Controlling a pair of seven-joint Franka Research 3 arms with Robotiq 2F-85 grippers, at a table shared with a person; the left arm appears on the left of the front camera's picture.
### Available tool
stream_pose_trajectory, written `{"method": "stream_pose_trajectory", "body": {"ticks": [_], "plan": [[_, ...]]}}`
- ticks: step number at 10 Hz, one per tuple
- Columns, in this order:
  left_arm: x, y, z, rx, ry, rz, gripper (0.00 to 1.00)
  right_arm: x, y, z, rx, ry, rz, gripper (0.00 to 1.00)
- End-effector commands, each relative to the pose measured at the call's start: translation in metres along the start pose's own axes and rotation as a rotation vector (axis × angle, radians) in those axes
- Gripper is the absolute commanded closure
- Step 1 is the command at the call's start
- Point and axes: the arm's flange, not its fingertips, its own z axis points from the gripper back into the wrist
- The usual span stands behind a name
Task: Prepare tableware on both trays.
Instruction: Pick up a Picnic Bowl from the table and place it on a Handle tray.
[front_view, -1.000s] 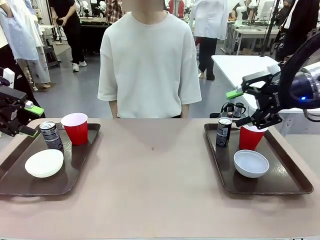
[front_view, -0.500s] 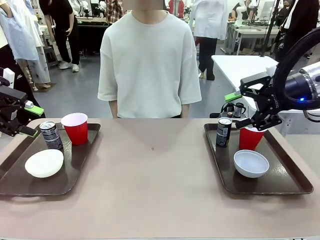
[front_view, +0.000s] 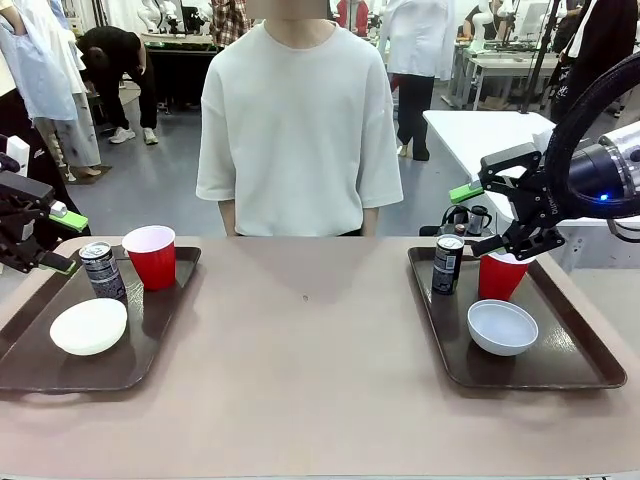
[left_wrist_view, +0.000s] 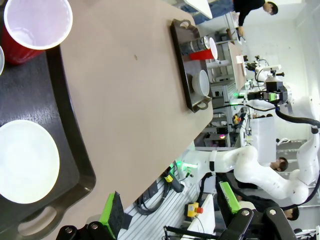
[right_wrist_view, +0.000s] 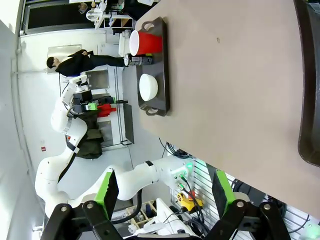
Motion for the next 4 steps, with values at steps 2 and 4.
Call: {"method": "stream_pose_trajectory", "body": {"ticks": [2,4], "plan": [[-0.0008,0.0009,0.0003,-0.020,-0.007,-0.024,0.00,0.0018,-0.0014,-0.0007,-0.003,-0.009,0.015,0.02],[-0.0008,0.0009,0.0003,-0.020,-0.007,-0.024,0.00,0.0018,-0.0014,-0.0007,-0.003,-0.009,0.015,0.02]]}}
